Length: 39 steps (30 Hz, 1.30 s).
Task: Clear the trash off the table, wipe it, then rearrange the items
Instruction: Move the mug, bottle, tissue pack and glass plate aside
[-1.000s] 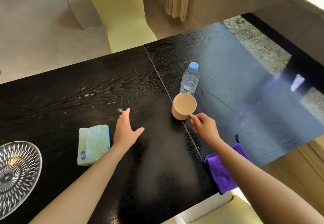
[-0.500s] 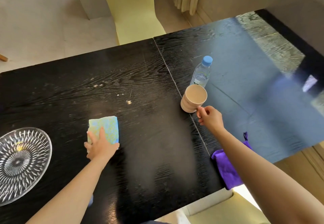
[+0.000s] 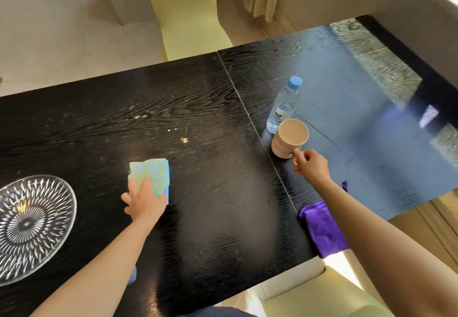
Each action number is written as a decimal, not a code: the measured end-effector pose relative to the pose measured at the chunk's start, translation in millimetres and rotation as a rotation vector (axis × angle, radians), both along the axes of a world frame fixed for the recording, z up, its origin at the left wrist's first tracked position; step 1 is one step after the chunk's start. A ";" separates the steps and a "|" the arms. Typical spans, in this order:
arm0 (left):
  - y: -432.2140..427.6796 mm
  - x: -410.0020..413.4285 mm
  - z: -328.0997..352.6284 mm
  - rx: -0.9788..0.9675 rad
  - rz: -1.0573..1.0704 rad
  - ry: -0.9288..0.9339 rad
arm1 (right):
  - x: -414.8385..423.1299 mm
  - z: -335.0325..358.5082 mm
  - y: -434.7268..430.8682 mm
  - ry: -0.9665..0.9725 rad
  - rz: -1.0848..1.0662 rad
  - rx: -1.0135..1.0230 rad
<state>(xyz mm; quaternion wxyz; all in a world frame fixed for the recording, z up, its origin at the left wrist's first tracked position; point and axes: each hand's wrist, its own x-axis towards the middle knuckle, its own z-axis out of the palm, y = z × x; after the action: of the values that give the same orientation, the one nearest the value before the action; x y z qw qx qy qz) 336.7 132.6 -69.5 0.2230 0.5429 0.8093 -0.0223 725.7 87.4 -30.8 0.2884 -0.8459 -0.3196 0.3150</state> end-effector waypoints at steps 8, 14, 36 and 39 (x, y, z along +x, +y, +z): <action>0.6 -5.0 19.2 0.039 0.047 -0.086 | -22.1 4.0 -5.2 -0.019 -0.200 -0.112; -6.5 -17.2 39.4 0.102 0.069 -0.245 | -131.8 4.6 -8.1 0.084 0.124 -0.247; -66.6 -219.7 57.1 0.449 0.423 -0.655 | -440.7 37.7 66.2 0.318 0.569 -0.160; -82.3 -276.7 40.0 0.390 0.619 -0.452 | -448.4 33.7 68.5 0.219 0.595 -0.193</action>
<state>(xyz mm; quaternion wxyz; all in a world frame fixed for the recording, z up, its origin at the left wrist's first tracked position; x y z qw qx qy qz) 60.1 50.3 -29.5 0.2840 0.2975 0.8540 0.3185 277.3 155.9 2.9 0.1350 -0.6999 -0.4885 0.5033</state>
